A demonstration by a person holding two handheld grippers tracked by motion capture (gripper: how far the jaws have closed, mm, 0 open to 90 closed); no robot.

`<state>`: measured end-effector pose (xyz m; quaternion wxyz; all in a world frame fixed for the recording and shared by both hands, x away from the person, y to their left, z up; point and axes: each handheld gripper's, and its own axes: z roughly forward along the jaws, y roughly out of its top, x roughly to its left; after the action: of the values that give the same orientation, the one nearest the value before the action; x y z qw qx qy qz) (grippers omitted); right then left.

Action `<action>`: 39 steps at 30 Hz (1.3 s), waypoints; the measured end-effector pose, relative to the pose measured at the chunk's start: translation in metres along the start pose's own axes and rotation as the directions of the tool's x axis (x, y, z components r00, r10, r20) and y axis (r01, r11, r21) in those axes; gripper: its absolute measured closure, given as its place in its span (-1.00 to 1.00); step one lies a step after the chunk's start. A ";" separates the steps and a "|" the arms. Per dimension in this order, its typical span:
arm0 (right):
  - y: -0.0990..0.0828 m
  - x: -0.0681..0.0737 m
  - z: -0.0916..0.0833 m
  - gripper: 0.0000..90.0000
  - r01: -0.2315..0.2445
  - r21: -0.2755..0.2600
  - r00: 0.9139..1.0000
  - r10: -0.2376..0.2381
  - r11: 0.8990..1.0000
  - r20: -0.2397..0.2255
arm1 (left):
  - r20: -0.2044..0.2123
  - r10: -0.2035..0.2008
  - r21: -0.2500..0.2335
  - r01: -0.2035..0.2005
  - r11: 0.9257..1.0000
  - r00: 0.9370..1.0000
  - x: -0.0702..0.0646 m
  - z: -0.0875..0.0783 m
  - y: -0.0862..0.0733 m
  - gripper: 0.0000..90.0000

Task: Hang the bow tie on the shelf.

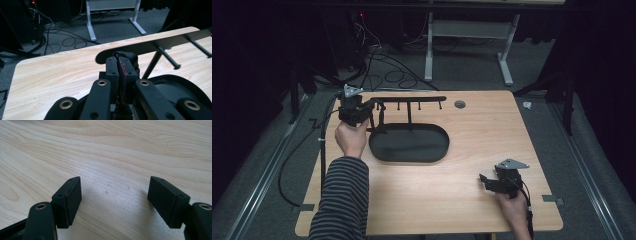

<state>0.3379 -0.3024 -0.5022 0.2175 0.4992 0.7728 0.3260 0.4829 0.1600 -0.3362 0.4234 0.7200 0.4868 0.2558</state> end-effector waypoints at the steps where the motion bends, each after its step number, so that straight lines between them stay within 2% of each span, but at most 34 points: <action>1: 0.000 0.000 0.000 -0.36 0.000 0.000 1.000 0.000 1.000 0.000 | -0.004 0.002 0.005 -0.002 1.000 1.000 0.001 0.001 -0.001 0.92; 10: 0.000 0.000 0.000 -0.36 0.000 0.000 1.000 0.000 1.000 0.001 | -0.017 -0.004 0.044 0.005 0.999 1.000 0.007 0.004 -0.011 0.82; 20: 0.000 0.000 0.000 -0.36 0.001 0.001 1.000 -0.001 1.000 0.002 | 0.004 -0.007 0.050 0.006 0.999 1.000 0.008 0.001 -0.018 0.72; 25: 0.000 0.001 0.000 -0.36 -0.002 0.002 1.000 0.002 1.000 0.004 | 0.032 -0.009 0.051 0.007 0.999 0.999 0.007 -0.002 -0.020 0.63; 31: 0.000 0.001 0.000 -0.36 -0.004 0.003 1.000 0.004 1.000 0.004 | 0.044 -0.008 0.049 0.006 0.999 0.999 0.008 -0.009 -0.020 0.56; 37: 0.000 0.001 0.000 -0.36 -0.004 0.003 1.000 0.004 1.000 0.004 | 0.050 0.017 0.039 -0.019 0.999 0.999 0.004 -0.022 -0.019 0.43; 39: 0.000 0.001 0.000 -0.36 -0.004 0.003 1.000 0.004 1.000 0.004 | 0.064 0.007 0.033 -0.009 0.999 0.998 0.004 -0.026 -0.019 0.38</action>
<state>0.3375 -0.3017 -0.5021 0.2175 0.5016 0.7720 0.3242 0.4550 0.1764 -0.3391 0.4255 0.7366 0.4746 0.2263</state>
